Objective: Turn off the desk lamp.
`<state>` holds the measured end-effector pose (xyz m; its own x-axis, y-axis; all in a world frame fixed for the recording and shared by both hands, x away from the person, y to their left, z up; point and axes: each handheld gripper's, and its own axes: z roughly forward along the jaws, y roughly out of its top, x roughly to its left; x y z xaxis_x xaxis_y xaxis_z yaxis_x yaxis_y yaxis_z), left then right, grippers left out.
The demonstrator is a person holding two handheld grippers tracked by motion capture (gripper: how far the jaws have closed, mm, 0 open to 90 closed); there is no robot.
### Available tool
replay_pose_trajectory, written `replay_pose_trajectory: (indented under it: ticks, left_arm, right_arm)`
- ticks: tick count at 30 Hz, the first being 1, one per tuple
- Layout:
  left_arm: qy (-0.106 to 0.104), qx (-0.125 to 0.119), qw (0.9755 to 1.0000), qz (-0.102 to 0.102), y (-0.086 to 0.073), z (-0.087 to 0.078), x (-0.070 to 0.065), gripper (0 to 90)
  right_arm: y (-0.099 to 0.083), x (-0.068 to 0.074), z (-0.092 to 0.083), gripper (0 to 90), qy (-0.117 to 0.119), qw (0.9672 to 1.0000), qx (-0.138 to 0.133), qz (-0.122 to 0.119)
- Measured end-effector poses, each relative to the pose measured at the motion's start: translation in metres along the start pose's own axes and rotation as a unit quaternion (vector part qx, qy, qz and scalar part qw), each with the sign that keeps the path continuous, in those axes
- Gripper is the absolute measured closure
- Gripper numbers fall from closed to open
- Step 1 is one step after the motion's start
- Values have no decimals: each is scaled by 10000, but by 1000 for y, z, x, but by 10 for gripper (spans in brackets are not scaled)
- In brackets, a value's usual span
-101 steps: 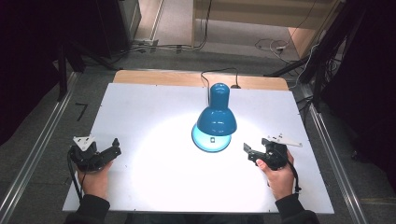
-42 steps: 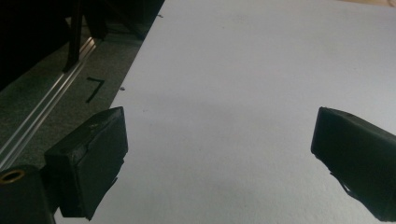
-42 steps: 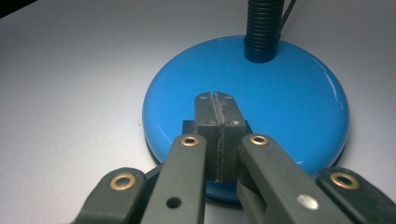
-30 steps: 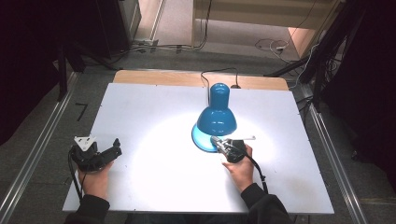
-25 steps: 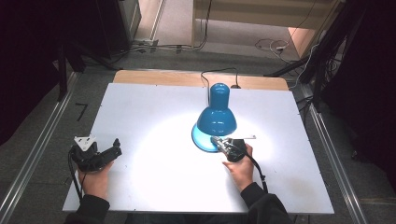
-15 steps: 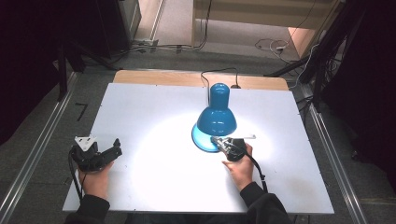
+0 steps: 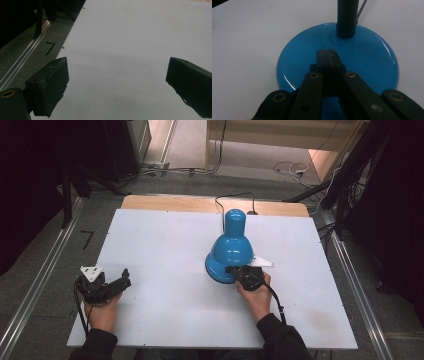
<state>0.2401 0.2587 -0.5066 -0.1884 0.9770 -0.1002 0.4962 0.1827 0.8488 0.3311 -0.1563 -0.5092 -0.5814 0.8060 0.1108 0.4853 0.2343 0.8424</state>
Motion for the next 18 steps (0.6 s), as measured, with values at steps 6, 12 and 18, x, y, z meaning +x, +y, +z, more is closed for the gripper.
replay_pose_trajectory:
  ticks: [6,12,18]
  left_arm:
    - [-12,-6,10000,-8,0,0,1,53]
    - [-27,5,10000,-1,0,0,1,53]
    - [-33,14,10000,6,0,1,1,54]
  right_arm:
    - [1,-10,-2,883,-108,9998,-4,163]
    - [2,-17,-5,864,-133,9991,-43,389]
    - [3,-23,-8,748,-74,9984,-100,561]
